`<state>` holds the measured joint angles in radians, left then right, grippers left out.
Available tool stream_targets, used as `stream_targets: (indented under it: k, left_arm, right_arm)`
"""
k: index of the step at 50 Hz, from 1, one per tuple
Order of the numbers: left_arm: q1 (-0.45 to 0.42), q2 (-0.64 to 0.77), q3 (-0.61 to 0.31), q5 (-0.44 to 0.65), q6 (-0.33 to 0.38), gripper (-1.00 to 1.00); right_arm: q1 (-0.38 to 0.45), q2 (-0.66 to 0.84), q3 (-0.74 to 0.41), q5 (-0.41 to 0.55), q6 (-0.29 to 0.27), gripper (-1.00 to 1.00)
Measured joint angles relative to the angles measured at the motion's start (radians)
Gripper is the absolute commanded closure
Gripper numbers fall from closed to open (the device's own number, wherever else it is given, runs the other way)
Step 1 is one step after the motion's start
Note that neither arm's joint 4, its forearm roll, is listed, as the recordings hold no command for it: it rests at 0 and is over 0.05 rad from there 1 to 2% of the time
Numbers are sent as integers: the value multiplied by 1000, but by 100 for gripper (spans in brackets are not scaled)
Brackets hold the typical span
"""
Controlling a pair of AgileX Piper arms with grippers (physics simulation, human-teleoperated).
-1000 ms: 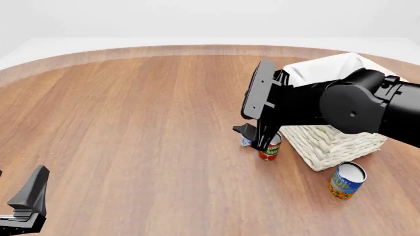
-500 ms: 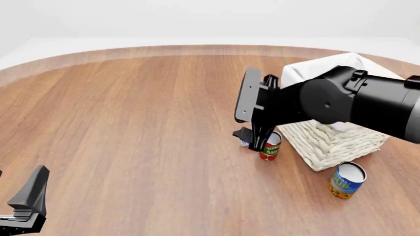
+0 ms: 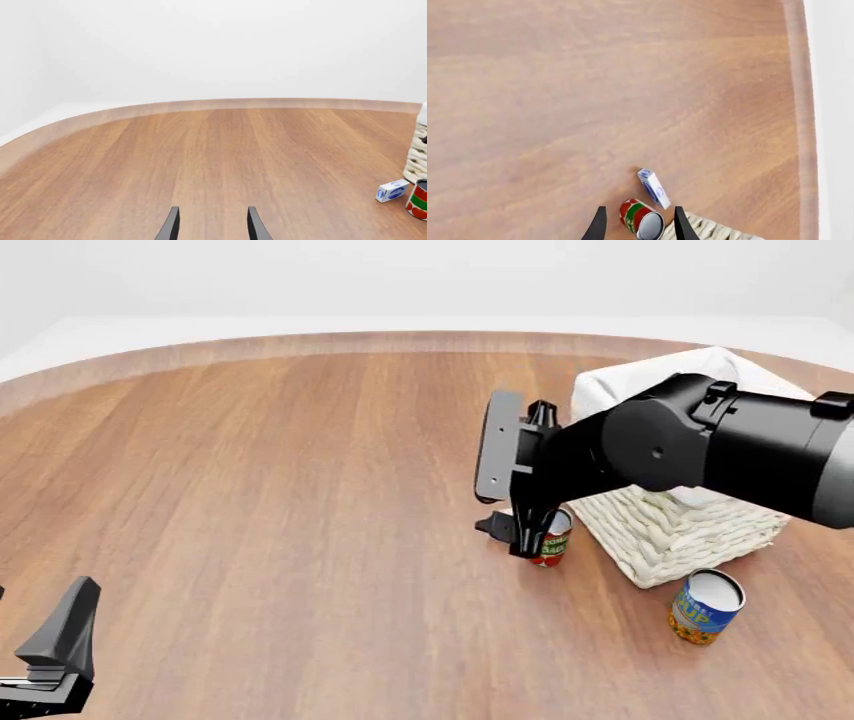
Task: Pick up the alphabet soup and the cream cheese box, and put them in the basket.
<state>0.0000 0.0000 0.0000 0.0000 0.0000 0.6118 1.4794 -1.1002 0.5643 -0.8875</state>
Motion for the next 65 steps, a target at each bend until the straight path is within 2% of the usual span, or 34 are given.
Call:
stream_targets:
  k: [39,65]
  left_arm:
    - [0,7,-4,-2,0,-100]
    - [0,7,-4,-2,0,-100]
  right_arm:
    - [-12,56,-71,56,-32,-100]
    - [-19,93,-59,60,-90,-100]
